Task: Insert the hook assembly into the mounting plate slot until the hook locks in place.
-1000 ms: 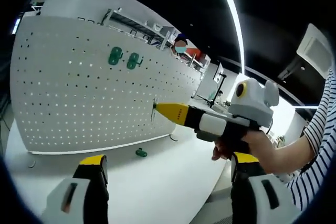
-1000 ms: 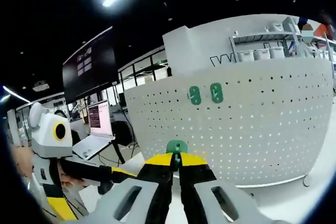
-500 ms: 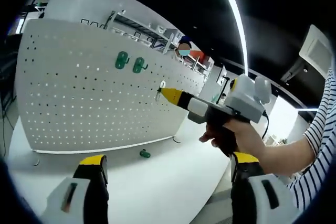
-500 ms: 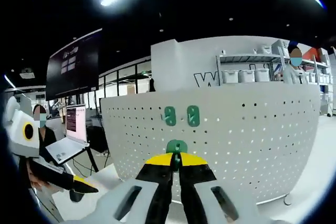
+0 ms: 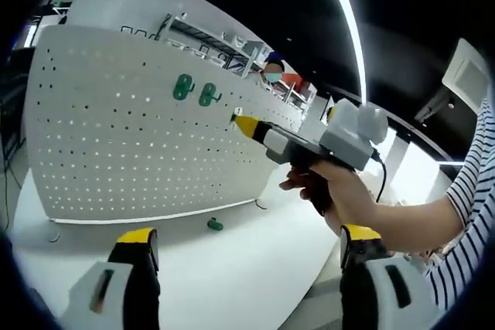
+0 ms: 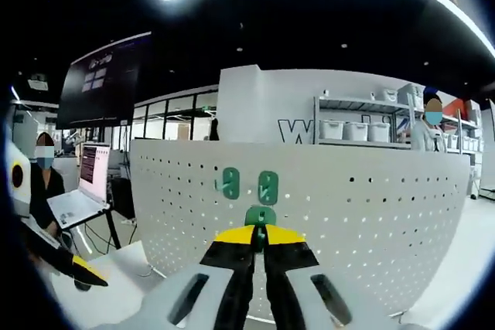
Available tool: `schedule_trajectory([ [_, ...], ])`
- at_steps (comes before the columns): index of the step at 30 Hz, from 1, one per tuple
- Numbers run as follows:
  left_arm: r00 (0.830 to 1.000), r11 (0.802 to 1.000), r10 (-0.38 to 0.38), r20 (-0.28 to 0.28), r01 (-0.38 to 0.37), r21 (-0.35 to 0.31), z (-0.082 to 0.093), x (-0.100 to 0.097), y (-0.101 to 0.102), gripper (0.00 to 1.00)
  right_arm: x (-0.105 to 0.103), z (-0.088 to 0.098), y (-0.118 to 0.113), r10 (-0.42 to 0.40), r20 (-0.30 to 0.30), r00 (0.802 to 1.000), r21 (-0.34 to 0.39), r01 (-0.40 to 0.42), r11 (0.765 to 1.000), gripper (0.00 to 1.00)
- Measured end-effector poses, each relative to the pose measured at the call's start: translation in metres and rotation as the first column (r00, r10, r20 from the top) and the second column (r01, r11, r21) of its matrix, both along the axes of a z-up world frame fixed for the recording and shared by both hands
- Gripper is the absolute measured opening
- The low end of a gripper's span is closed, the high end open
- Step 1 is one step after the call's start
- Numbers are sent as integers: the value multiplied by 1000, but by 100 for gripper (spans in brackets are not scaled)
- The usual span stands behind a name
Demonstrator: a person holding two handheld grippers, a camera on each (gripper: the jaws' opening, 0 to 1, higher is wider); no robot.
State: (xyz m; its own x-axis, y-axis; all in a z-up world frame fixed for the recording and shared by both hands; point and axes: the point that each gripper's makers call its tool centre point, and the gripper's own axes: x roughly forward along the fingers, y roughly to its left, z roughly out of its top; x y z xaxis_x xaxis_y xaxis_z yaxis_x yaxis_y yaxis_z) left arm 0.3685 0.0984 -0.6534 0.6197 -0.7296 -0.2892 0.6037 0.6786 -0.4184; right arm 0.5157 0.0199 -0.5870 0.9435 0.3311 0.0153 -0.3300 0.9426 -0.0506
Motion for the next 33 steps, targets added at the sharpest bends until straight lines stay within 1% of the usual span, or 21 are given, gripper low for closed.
schedule_trajectory([
  [2,1000,1000,4,-5,-4,6,-2,-1,2,100,6,6,0,-10,31,999,-8,10,1000,0],
  [5,1000,1000,17,-12,-17,-3,-4,-1,7,100,15,7,2,-7,30,1000,-15,7,1000,0],
  [7,1000,1000,21,-15,-21,-1,-5,-2,8,100,20,11,0,-18,50,999,-18,19,1000,0],
  [12,999,999,34,-22,-34,0,-7,-2,15,100,33,19,-3,-36,78,996,-27,38,999,0],
  [16,999,999,47,-27,-47,5,-9,-3,21,100,43,20,-9,-55,83,995,-24,57,998,0],
  [23,997,998,60,-42,-60,6,-13,-5,28,99,49,25,-19,-85,105,991,-27,88,996,0],
  [26,997,998,68,-42,-68,3,-13,-5,29,98,54,26,-26,-106,106,989,-12,108,994,0],
  [29,996,997,72,-45,-72,7,-15,-5,31,98,58,26,-28,-112,112,987,-11,114,993,0],
  [33,995,997,79,-54,-79,5,-17,-5,34,98,59,30,-30,-124,126,984,-12,126,992,0],
])
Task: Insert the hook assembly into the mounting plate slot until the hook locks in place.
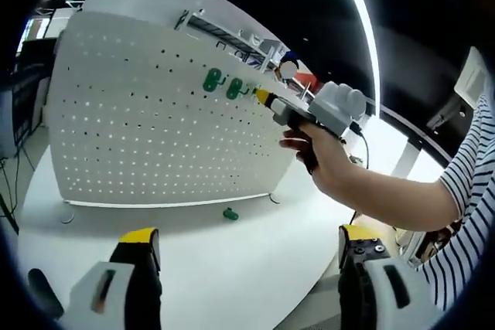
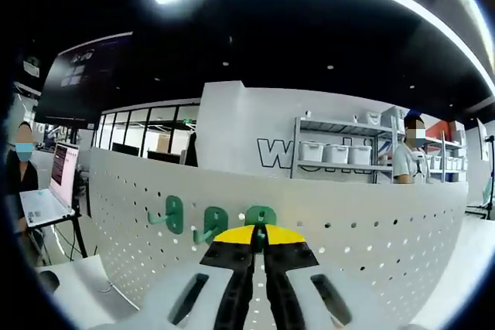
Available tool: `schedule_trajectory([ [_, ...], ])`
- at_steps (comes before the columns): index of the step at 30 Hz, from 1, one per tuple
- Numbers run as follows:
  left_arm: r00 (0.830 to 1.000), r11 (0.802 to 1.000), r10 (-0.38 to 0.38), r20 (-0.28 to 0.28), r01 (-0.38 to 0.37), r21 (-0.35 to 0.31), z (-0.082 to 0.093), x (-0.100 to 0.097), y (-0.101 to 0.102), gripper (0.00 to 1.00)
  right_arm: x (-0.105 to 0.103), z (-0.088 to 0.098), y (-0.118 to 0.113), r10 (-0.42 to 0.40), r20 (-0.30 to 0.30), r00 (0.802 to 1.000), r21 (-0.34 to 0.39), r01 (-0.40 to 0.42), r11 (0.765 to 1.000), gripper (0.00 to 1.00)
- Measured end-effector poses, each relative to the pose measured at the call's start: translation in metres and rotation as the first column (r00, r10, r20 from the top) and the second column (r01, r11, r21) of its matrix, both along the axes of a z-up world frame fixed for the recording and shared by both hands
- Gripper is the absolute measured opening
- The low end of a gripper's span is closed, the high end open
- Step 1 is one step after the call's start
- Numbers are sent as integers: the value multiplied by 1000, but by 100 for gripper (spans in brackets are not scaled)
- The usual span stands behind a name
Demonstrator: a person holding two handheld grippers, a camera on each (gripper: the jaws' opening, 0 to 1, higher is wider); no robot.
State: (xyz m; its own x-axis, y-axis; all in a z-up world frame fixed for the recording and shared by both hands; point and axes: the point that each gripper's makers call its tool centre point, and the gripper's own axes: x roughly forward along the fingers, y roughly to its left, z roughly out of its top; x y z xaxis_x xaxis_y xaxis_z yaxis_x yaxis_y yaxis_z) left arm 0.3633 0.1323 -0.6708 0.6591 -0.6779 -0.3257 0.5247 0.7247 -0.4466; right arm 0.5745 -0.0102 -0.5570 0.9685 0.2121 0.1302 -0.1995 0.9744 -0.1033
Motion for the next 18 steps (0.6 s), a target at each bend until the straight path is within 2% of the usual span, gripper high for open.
schedule_trajectory([
  [10,1000,1000,12,-8,-12,-4,-1,2,2,97,3,-6,-5,-12,-9,1000,-10,12,1000,0],
  [12,1000,1000,13,-10,-13,-3,-2,2,2,97,4,-6,-4,-12,-13,1000,8,12,1000,0],
  [18,1000,1000,14,-21,-14,-5,-5,1,2,96,7,-7,-4,-22,2,1000,7,22,1000,0],
])
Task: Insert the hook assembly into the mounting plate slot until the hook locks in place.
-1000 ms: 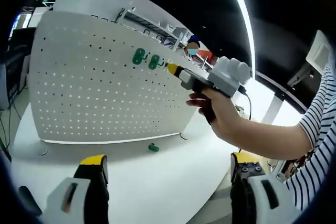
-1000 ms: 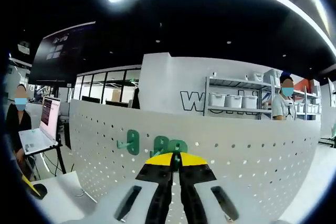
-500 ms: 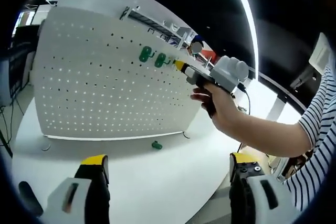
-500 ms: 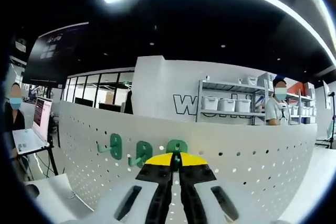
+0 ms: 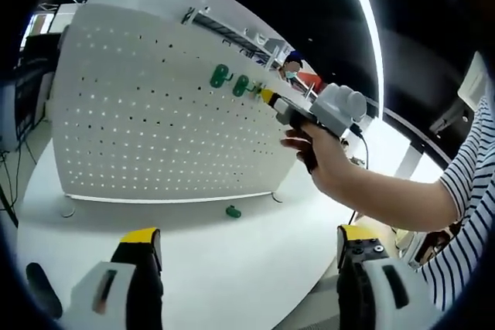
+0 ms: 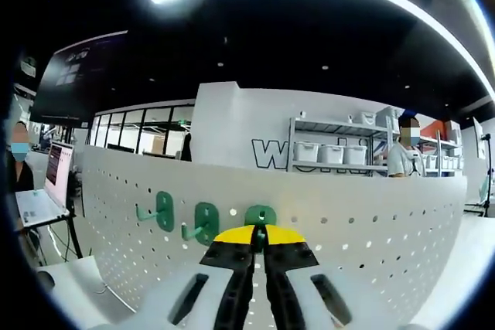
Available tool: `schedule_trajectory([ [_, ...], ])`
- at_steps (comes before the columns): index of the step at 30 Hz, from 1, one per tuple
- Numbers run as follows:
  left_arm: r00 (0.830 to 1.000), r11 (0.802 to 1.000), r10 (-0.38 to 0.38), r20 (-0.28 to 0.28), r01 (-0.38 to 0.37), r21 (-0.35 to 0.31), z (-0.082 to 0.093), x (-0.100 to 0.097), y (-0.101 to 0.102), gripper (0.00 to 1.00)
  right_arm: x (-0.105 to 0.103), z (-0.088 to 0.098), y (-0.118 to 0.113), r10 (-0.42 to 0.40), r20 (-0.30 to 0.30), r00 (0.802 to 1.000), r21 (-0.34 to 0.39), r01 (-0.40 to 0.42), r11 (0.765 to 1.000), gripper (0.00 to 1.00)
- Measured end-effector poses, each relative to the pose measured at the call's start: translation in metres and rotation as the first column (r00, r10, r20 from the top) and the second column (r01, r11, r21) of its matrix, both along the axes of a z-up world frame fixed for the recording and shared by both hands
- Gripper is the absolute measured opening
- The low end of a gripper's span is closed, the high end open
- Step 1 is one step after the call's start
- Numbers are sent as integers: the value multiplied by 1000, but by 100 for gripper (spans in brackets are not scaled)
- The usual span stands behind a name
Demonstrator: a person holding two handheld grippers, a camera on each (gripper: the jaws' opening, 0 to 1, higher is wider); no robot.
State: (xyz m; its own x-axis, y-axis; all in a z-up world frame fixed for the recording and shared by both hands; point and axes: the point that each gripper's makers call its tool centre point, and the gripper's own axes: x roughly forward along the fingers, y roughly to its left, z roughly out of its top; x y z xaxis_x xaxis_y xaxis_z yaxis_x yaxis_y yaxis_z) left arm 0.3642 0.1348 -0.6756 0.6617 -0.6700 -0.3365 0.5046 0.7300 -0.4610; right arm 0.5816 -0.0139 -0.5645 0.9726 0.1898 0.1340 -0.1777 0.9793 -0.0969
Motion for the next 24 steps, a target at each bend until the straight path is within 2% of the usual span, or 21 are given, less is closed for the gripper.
schedule_trajectory([
  [9,1000,1000,6,-15,-6,4,-5,-2,2,95,5,-1,-2,-17,6,1000,4,17,1000,0],
  [15,1000,1000,8,-11,-9,-5,-2,0,1,95,3,1,-2,-30,23,999,37,30,999,0],
  [20,1000,1000,19,-15,-20,-10,-3,0,4,95,0,3,1,-21,39,999,15,21,1000,0],
  [24,1000,1000,24,-19,-25,-14,-4,-1,5,94,2,2,-6,-38,40,998,24,37,999,0],
])
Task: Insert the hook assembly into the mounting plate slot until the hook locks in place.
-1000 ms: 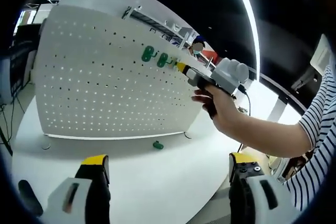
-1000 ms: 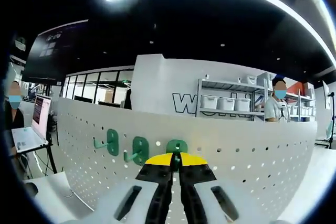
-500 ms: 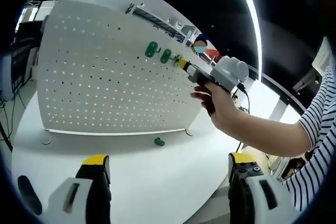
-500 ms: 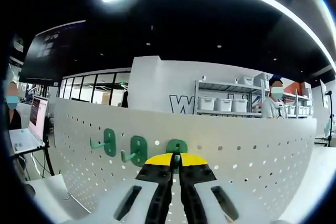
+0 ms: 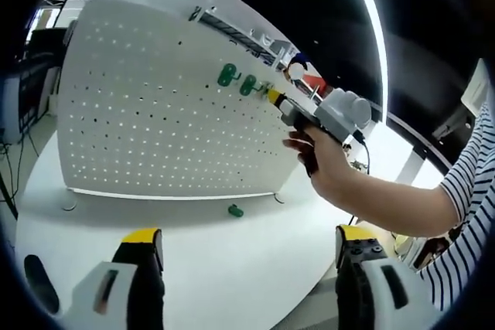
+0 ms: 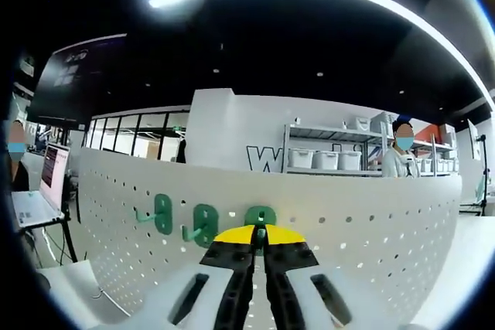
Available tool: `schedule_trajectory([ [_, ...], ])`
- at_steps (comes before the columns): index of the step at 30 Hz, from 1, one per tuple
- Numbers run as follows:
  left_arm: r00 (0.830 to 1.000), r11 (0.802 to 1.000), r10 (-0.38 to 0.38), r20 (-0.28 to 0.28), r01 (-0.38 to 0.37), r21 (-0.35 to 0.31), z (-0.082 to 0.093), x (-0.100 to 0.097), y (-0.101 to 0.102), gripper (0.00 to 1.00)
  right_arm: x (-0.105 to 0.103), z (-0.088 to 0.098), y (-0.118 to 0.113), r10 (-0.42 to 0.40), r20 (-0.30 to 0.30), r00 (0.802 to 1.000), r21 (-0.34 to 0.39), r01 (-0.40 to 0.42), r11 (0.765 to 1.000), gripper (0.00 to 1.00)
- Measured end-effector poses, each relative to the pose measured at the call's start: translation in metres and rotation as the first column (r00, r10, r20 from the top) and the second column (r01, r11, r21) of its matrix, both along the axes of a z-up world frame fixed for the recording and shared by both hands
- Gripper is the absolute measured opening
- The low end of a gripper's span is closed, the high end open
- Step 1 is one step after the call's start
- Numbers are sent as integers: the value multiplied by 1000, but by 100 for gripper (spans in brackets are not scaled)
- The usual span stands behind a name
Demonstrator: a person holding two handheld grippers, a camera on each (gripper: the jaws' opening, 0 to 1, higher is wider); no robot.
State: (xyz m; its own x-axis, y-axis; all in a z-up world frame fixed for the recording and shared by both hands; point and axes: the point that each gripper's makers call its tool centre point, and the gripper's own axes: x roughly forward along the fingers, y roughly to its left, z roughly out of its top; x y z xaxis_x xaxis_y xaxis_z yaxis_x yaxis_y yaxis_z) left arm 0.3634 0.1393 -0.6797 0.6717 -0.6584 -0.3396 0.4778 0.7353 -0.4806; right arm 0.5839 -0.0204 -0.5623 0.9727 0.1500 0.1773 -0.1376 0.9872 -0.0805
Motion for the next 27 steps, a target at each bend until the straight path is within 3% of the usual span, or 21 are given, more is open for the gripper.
schedule_trajectory([
  [27,1000,1000,1,-16,-1,1,-3,5,3,92,4,-5,3,-9,22,1000,-12,9,1000,0],
])
